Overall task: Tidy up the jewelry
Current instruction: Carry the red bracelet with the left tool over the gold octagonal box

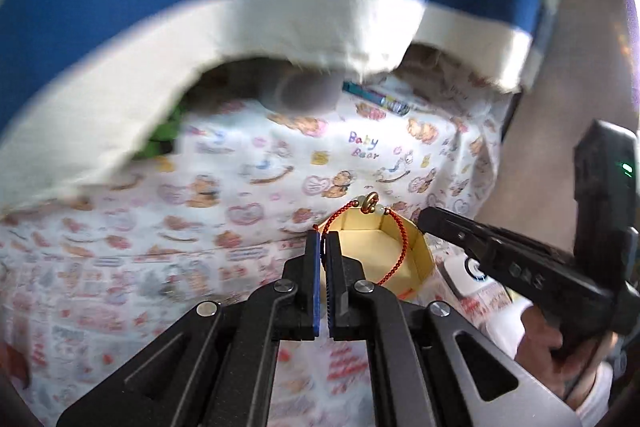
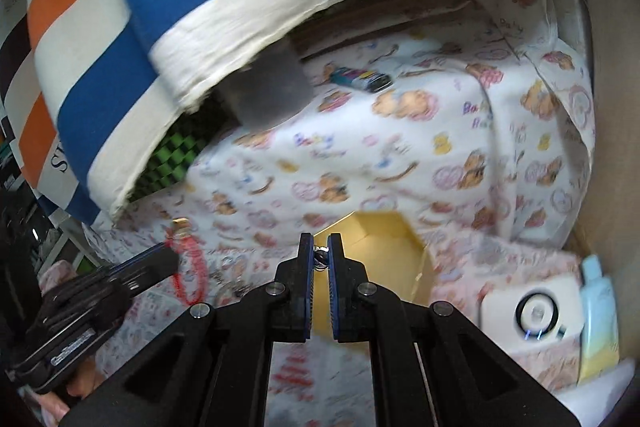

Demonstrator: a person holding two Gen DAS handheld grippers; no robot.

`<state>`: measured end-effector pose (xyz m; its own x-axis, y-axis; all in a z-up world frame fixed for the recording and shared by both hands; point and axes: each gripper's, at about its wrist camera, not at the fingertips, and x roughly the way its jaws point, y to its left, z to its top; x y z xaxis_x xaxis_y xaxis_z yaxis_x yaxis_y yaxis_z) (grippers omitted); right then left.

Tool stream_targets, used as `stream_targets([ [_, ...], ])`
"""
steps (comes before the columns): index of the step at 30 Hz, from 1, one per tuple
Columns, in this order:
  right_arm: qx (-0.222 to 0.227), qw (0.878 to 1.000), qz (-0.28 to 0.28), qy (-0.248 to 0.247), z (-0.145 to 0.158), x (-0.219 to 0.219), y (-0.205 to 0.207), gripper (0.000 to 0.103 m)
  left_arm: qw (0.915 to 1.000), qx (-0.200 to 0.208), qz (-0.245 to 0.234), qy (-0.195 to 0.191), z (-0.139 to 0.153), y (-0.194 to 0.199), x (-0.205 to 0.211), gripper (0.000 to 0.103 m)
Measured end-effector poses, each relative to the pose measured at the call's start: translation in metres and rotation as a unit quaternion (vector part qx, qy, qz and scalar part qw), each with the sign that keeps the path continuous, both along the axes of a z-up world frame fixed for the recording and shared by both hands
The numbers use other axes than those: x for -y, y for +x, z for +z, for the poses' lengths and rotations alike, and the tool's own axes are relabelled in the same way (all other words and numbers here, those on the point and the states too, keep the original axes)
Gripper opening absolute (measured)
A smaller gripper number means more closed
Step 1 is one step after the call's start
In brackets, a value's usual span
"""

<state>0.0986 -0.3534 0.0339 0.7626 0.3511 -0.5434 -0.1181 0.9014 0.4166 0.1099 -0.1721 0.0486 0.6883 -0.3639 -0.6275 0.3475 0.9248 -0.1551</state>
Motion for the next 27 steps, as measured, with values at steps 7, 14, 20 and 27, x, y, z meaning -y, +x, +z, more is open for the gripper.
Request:
stream_targets([
  [7,-0.032,0.999,-0.003,0.023,-0.019,0.016,0.017,0.007,0.9968,-0.071,-0.005,-0.035,-0.05,0.035,0.019,0.002],
  [14,-0.044,0.999,0.006,0.018,-0.027,0.011,0.022,0.007,0.9968,-0.079,-0.002,0.01,-0.074,0.044,0.024,0.002],
  [20,-0.055,0.998,0.027,0.025,-0.033,0.006,0.026,0.007,0.9955,-0.079,0.015,0.05,-0.079,0.047,0.017,0.002],
  [27,-0.042,0.997,0.059,0.027,-0.03,-0.015,0.025,0.01,0.9968,-0.072,0.016,0.031,-0.074,0.04,0.0,0.002],
])
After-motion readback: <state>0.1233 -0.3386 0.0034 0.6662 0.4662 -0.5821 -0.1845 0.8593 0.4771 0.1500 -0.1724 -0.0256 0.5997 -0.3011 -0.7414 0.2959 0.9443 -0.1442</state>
